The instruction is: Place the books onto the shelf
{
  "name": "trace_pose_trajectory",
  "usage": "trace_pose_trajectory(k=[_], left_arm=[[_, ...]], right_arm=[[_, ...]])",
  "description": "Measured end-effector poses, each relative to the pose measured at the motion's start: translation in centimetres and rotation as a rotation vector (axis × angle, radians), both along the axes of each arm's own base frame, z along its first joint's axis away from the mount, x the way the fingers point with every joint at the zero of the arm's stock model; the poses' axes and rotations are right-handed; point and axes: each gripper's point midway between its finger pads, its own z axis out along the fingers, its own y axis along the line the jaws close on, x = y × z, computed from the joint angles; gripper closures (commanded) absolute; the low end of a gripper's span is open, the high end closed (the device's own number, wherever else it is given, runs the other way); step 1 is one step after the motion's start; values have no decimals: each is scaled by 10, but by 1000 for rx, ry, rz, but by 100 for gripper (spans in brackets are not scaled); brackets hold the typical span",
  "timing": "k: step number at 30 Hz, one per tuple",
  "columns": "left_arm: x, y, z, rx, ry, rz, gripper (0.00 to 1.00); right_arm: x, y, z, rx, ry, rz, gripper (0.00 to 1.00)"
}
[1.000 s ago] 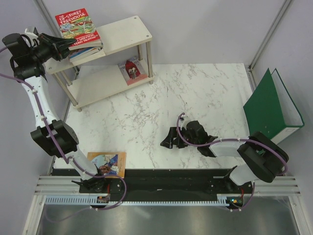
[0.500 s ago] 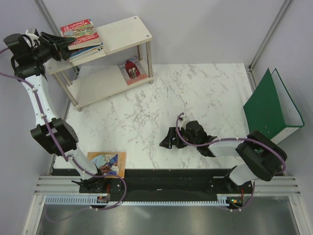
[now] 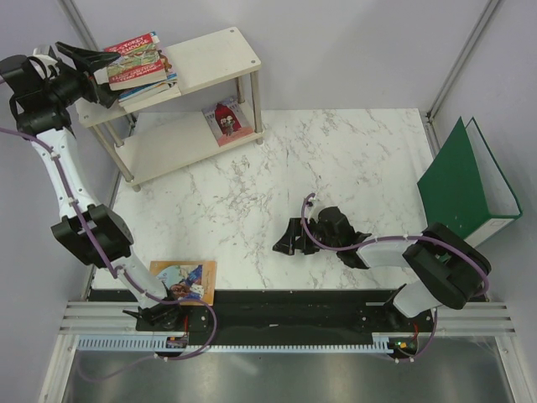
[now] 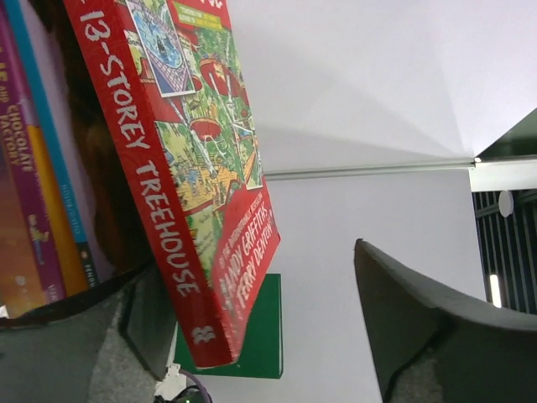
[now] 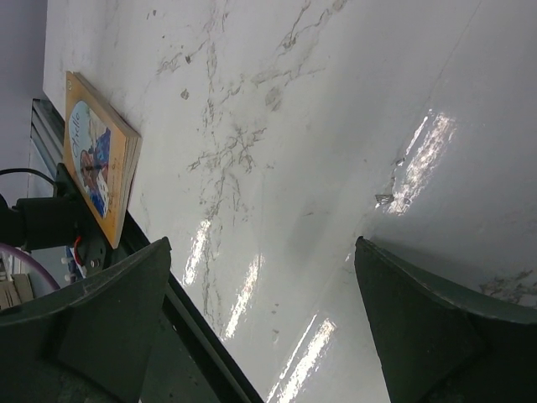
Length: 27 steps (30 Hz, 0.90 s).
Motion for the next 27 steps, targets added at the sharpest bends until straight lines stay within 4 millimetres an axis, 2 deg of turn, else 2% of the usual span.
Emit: trace_pose_trajectory(k=[6,27], left_arm=[[-4,9,-7,-7,46,25,0],[-26,8,-23,235,51,45,0]], right_arm=[[0,2,0,8,3,7,2],[-1,7,0,27,15,18,2]])
